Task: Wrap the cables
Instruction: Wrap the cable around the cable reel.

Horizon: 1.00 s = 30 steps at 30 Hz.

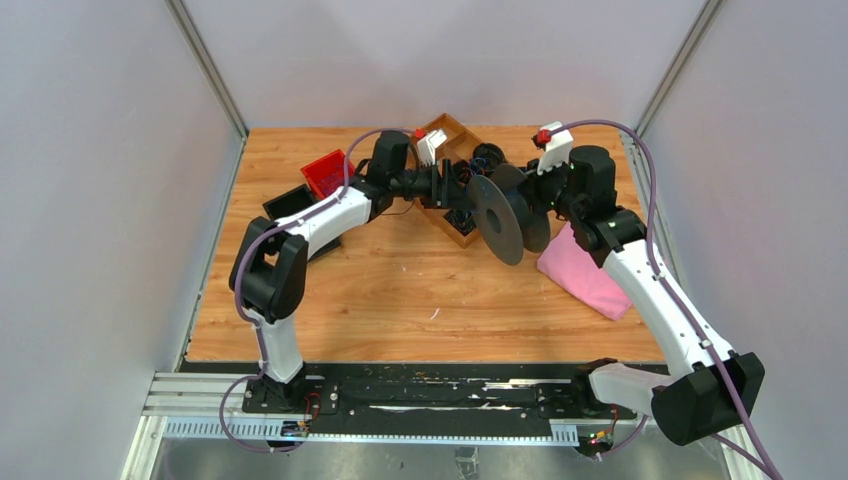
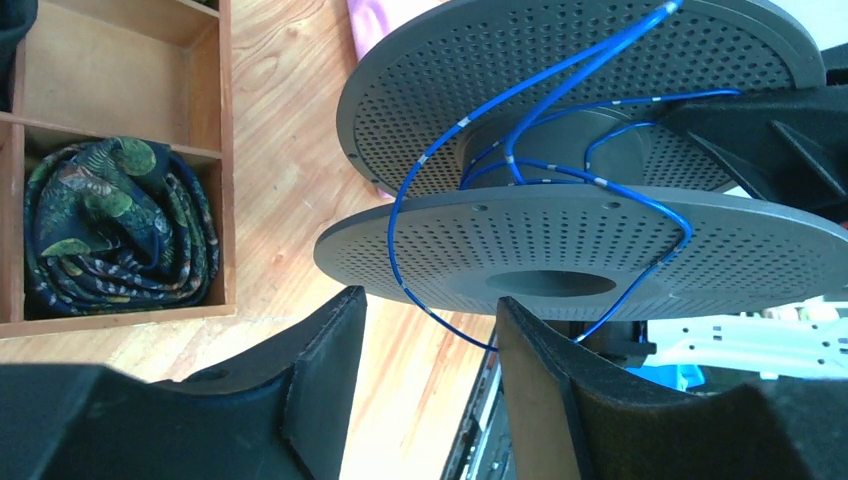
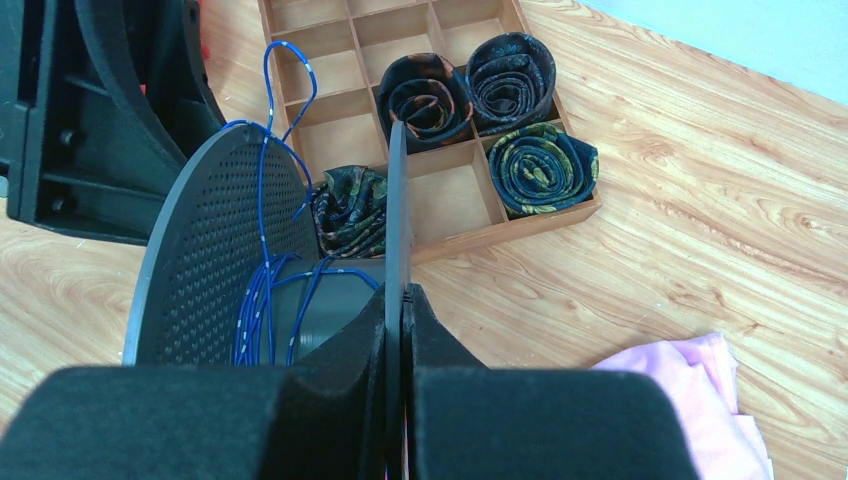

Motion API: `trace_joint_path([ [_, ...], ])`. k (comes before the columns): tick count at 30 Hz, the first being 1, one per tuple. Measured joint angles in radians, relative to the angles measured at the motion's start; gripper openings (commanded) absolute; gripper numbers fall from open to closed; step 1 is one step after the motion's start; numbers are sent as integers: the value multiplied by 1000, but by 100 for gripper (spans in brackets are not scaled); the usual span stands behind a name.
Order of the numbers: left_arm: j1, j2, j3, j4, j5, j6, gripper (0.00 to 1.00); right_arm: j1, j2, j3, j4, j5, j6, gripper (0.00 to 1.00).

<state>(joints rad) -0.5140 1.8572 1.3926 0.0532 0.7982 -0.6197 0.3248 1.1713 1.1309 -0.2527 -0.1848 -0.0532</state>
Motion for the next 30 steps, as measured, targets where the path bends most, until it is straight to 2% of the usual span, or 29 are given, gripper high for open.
trace_joint_path([
  [4, -4, 15, 0, 8, -5, -40, 45, 0, 0, 0, 0, 0, 0, 1],
  [17, -5, 58, 0, 51, -5, -113, 1, 0, 0, 0, 0, 0, 0, 1],
  [24, 14, 58, -17, 56, -4, -78, 0, 0, 0, 10, -8, 1, -1, 1],
  [30, 85, 55, -11, -38, -47, 48, 0, 0, 0, 27, -18, 1, -6, 1],
])
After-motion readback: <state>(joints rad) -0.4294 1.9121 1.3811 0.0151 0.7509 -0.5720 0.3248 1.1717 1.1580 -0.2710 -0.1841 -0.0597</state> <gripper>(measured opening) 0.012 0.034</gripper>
